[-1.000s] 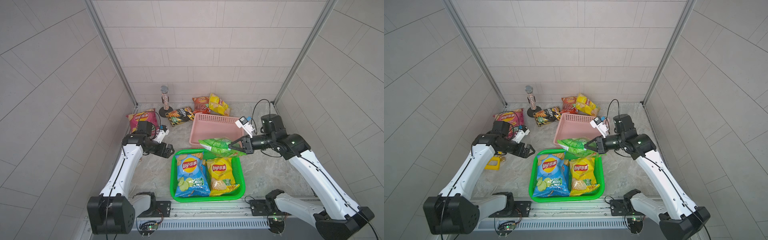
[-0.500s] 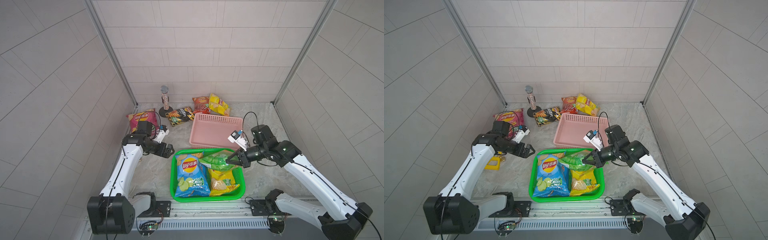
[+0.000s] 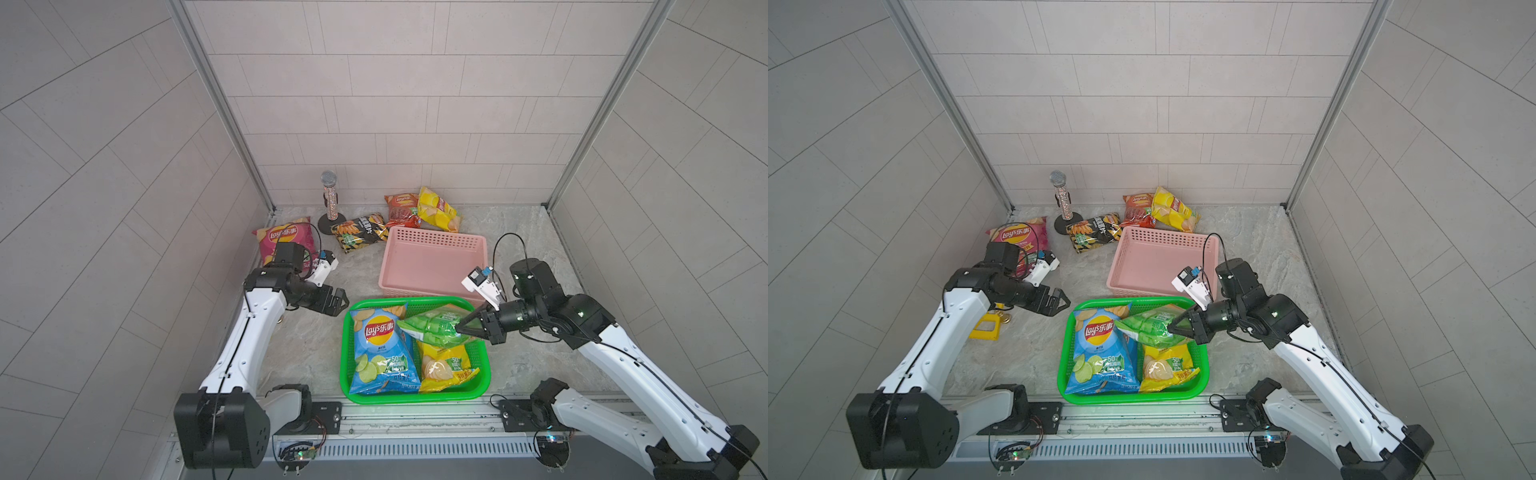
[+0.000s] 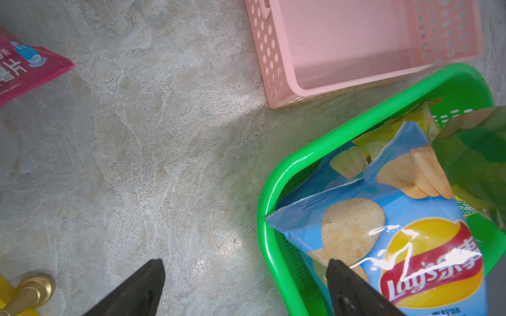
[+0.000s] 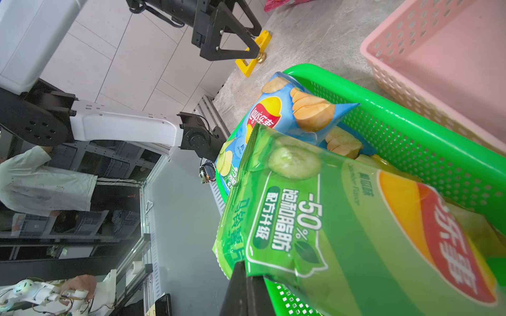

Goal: Put the potato chips into the basket
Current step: Place the potato chip in the basket.

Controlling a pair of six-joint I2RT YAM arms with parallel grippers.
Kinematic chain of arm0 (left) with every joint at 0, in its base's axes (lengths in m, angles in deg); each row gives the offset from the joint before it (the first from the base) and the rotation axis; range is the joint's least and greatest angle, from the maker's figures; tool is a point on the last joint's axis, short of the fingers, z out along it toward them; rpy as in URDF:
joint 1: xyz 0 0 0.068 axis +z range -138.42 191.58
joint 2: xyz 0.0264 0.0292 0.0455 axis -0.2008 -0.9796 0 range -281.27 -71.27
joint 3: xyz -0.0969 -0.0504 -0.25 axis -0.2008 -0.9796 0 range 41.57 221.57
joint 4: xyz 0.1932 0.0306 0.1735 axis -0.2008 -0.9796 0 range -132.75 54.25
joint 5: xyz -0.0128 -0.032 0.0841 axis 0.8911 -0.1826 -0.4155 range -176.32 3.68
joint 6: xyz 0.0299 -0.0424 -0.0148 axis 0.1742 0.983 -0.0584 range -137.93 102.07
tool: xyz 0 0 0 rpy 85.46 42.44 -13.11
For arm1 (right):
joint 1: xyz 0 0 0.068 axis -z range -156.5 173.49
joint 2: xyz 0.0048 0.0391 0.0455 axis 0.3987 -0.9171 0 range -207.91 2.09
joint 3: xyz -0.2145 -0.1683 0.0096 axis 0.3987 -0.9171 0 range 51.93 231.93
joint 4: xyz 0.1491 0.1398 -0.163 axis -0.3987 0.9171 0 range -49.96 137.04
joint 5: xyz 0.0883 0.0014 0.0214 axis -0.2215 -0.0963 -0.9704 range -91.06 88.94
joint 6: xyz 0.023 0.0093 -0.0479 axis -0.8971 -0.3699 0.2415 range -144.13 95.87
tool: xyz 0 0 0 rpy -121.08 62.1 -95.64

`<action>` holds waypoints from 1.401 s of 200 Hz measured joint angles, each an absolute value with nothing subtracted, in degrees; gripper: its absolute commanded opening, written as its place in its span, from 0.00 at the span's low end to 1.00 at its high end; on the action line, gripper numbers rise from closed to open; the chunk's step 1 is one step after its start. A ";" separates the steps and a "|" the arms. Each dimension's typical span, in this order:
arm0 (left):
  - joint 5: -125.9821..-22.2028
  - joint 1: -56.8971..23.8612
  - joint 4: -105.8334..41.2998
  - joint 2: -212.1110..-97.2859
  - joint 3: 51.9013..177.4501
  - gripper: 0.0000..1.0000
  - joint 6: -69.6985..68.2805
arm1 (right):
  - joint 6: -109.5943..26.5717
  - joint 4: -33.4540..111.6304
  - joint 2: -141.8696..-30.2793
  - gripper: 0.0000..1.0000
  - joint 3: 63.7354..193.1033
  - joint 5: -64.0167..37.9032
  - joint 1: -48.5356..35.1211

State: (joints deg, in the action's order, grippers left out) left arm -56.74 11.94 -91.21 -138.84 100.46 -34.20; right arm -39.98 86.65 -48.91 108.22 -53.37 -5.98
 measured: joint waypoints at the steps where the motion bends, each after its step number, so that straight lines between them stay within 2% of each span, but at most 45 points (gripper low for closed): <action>1: -56.74 11.94 -91.21 -138.84 100.46 1.00 -34.20 | -40.09 86.63 -48.83 0.08 108.18 -53.33 -5.98; 12: -56.76 11.94 -91.21 -138.84 100.46 1.00 -34.20 | -41.25 87.04 -47.45 0.27 107.41 -52.56 -6.15; 16: -56.74 11.94 -91.21 -138.84 100.46 1.00 -34.20 | -41.43 87.20 -46.99 0.32 107.22 -52.39 -6.15; 31: -56.74 11.94 -91.21 -138.84 100.46 1.00 -34.20 | -42.65 87.90 -44.89 0.36 106.76 -50.86 -6.15; 57: -56.74 11.94 -91.21 -138.84 100.46 1.00 -34.20 | -45.21 89.64 -41.83 0.51 106.84 -47.36 -6.24; 85: -56.74 11.94 -91.21 -138.86 100.46 1.00 -34.20 | -48.90 92.46 -40.80 0.55 107.11 -42.77 -6.24; 96: -56.74 11.94 -91.21 -138.88 100.46 1.00 -34.20 | -51.04 93.36 -40.00 0.61 107.08 -40.91 -6.24; 142: -56.74 11.94 -91.21 -138.99 100.46 1.00 -34.20 | -67.02 93.99 -34.68 0.64 103.11 -34.68 -6.24; 180: -56.61 11.92 -91.21 -139.10 100.46 1.00 -34.20 | -85.21 93.36 -22.71 0.64 94.19 -34.38 -6.24; 212: -56.39 11.92 -91.21 -139.58 100.46 1.00 -34.20 | -94.93 94.17 -14.95 0.62 88.59 -34.71 -6.48; 242: -56.37 11.92 -91.21 -139.71 100.46 1.00 -34.20 | -97.84 94.28 -14.62 0.62 85.73 -34.93 -6.57; 280: -56.37 11.92 -91.21 -139.74 100.46 1.00 -34.20 | -98.23 91.24 -19.34 0.61 84.46 -34.79 -7.88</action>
State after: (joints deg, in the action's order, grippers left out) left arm -56.37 11.92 -91.21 -139.74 100.46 -34.20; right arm -98.23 91.24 -19.34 84.46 -34.79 -7.88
